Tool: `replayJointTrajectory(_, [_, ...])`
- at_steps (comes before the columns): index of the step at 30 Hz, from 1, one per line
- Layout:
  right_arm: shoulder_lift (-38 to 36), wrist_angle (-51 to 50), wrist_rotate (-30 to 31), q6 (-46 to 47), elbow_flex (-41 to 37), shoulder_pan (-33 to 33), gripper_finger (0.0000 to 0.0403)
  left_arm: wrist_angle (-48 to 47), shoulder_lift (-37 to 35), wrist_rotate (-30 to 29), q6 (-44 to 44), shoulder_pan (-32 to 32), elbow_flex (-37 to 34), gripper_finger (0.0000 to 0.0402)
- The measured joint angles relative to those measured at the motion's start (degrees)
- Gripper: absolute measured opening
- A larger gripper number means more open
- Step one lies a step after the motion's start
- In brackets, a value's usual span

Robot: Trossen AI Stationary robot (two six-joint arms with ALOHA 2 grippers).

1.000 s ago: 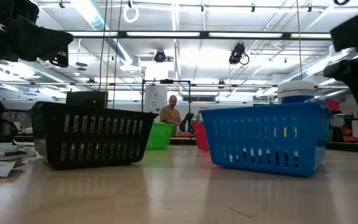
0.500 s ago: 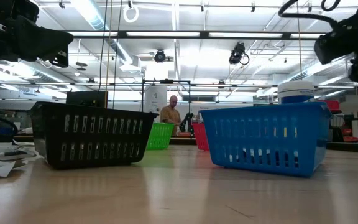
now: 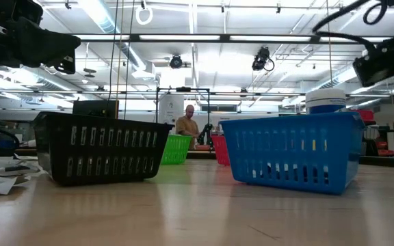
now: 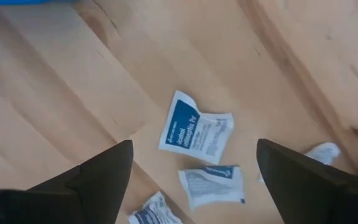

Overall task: Pick & Place First Aid Supplies
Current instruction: Put the blue alcohol pad into the blue bin

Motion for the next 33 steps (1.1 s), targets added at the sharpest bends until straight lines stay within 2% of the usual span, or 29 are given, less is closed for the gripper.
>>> replayJointTrajectory(9, [0.1, 5.5, -1.4, 1.4, -5.9, 0.0, 0.0345, 0.0, 0.0, 0.0, 0.0, 0.0, 0.0, 0.0025])
replayJointTrajectory(16, [2.0, 9.6, -0.9, 3.4, -5.7, 1.7, 0.0345, 0.0, 0.0, 0.0, 0.0, 0.0, 0.0, 0.0025])
replayJointTrajectory(33, [6.2, 11.2, 3.1, 4.4, -6.0, 2.6, 0.0345, 0.0, 0.0, 0.0, 0.0, 0.0, 0.0, 0.0025])
